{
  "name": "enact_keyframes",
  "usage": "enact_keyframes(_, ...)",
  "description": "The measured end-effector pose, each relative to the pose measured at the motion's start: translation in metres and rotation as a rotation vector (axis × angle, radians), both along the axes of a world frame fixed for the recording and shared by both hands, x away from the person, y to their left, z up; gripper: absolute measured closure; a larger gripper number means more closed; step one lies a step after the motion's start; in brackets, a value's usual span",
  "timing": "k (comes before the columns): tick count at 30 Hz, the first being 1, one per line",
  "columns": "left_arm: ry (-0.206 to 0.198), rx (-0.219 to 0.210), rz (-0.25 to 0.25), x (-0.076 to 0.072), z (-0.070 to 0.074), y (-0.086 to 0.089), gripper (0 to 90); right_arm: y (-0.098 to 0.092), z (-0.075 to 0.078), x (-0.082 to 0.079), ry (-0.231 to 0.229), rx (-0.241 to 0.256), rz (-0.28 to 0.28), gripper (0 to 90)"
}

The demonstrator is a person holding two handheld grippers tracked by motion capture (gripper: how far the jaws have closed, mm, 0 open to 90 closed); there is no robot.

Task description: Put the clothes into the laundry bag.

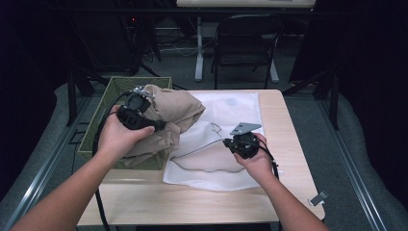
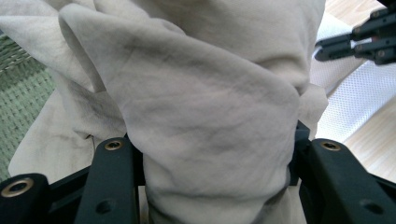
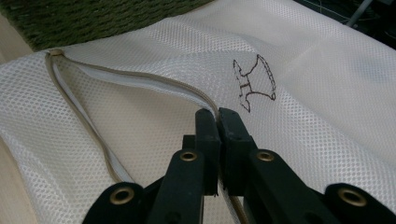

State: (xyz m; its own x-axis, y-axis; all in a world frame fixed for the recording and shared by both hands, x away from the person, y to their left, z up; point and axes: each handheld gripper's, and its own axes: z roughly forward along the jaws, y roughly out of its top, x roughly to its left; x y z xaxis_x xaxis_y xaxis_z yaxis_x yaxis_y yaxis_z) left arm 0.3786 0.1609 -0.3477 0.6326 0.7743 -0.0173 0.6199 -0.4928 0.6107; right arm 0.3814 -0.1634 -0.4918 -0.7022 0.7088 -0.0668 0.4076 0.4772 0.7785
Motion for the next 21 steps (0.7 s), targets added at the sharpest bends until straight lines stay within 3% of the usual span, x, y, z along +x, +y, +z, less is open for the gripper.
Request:
enact_keyframes(10, 0.002, -0.014, -0.024, -0.012, -0.004, -0.001, 48.2, 0.007, 0.024, 0.008, -0.041, -0.001, 0.001, 87.7)
enact_keyframes(21, 0.001, -0.03, -0.042, -0.022, -0.007, 0.0, 48.3, 0.016, 0.044, 0.014, -0.055, -0.003, 0.007, 87.7)
